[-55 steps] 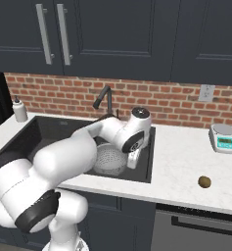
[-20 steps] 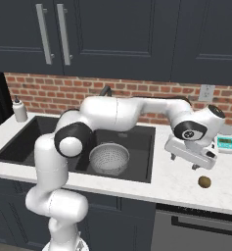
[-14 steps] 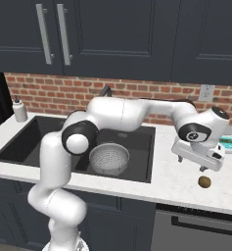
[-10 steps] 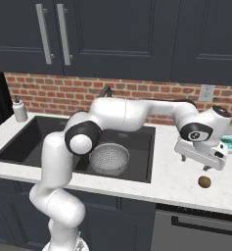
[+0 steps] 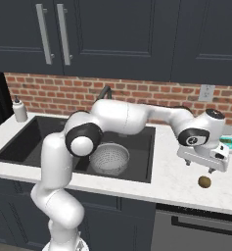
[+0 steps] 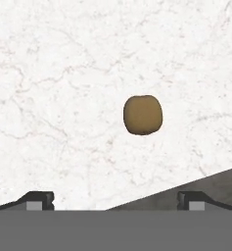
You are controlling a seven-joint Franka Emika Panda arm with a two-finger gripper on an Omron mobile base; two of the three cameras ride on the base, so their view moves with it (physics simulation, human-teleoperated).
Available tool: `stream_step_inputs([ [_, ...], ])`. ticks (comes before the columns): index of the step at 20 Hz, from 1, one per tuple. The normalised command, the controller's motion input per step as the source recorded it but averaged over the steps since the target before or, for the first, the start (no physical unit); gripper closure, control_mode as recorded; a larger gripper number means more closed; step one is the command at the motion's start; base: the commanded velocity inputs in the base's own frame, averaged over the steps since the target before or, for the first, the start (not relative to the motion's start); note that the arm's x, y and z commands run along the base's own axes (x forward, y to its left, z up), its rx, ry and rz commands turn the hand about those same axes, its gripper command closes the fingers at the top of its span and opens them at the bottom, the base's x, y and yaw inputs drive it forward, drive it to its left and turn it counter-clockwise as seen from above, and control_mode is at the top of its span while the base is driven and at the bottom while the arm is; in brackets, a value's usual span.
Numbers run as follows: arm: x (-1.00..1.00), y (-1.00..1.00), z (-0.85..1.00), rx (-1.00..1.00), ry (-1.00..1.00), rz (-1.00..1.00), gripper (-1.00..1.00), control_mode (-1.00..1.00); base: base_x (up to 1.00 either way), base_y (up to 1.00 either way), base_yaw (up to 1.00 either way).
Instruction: Put the colander in the sink, put the kiwi in the colander, and turn on the sink faucet and pour water over the colander.
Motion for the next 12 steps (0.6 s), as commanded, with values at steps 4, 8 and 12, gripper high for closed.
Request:
stream_step_inputs([
  [4, 0.04, 0.0, -0.2, -0.14, 0.0, 0.0, -1.0, -1.0, 0.0, 0.0, 0.0],
  [8, 0.07, 0.0, -0.13, -0.06, 0.04, 0.0, -1.0, -1.0, 0.0, 0.0, 0.0],
  [12, 0.01, 0.0, -0.15, -0.03, 0.11, 0.0, -1.0, -1.0, 0.0, 0.0, 0.0],
])
